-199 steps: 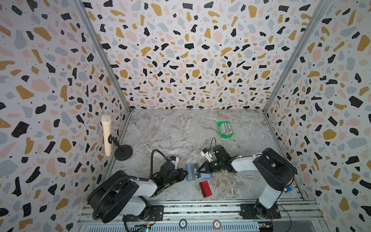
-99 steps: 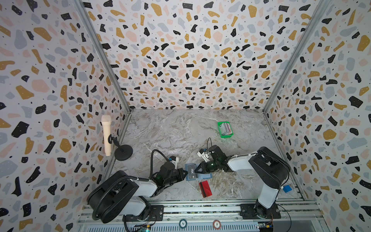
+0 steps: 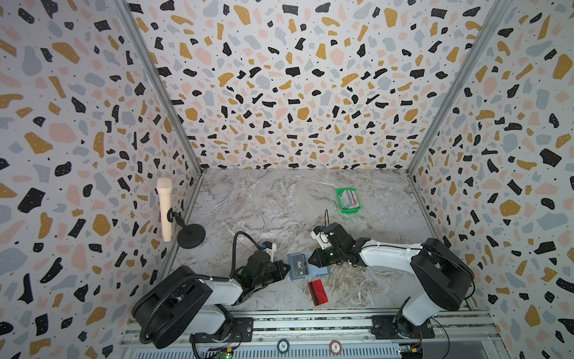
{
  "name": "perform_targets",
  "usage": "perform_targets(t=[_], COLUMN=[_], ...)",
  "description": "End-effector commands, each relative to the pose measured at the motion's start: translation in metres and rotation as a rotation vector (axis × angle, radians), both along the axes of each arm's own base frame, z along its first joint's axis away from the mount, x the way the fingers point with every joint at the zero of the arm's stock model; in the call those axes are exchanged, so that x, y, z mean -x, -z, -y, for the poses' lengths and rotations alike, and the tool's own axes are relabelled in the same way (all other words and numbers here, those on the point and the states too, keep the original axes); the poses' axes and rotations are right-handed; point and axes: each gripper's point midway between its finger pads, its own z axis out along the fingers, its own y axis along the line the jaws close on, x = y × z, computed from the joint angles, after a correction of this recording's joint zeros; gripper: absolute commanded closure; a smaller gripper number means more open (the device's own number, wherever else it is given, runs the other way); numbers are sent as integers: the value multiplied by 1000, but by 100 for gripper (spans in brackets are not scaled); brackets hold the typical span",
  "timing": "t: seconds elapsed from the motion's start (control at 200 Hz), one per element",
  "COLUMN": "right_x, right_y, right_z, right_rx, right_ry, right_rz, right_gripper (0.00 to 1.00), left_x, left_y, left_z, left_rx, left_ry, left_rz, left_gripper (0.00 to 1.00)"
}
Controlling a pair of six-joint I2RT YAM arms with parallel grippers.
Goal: Insert credit cards into a card holder
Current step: Insert the credit card into the card slot.
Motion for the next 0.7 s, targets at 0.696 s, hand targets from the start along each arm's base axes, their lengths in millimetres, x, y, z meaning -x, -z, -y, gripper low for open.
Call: perform_targets(t=[0.696], right_x=[20], right_y=[25], right_z=[-23], right_rx=[181], right_ry=[-135], right_rz=[45], right_gripper=[100], left_x=[0], left_y=[2], left_z=[6], left_rx=[6], left_ry=[27], left_rz=[8], left_gripper=[100])
